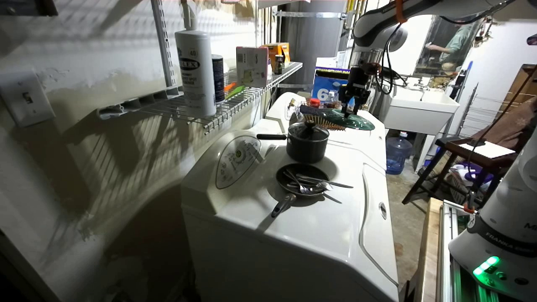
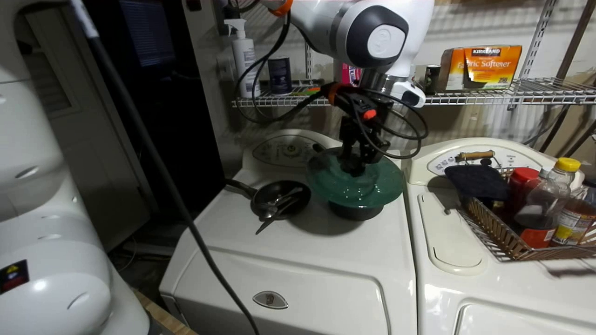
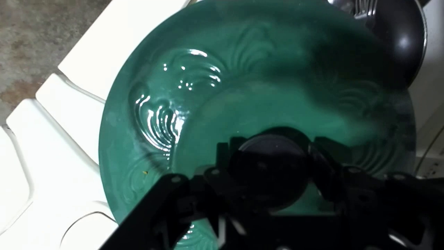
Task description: Move the green lid to the right
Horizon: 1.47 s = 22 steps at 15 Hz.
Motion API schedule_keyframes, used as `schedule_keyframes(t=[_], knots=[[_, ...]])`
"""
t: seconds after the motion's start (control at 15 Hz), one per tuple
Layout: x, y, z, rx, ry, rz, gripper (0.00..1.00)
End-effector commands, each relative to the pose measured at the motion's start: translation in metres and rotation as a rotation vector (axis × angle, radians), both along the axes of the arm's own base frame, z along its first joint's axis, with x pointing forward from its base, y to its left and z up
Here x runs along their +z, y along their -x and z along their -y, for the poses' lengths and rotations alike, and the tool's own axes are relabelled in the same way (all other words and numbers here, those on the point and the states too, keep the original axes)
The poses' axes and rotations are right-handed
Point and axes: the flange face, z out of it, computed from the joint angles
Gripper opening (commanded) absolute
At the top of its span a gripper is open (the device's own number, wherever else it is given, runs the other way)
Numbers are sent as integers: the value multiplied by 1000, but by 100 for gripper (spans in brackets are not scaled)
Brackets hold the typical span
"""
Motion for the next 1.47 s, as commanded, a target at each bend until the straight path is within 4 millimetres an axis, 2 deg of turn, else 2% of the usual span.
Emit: schedule_keyframes(t=[0.0,0.27,0.53,1.0,1.4], knots=[[41,6,34,-128,-34,50,34],[42,8,70,-255,6,47,34],[32,-5,99,-340,53,4,34],[-8,-34,140,-458,110,-58,34],[-39,-45,158,-504,122,-101,34]])
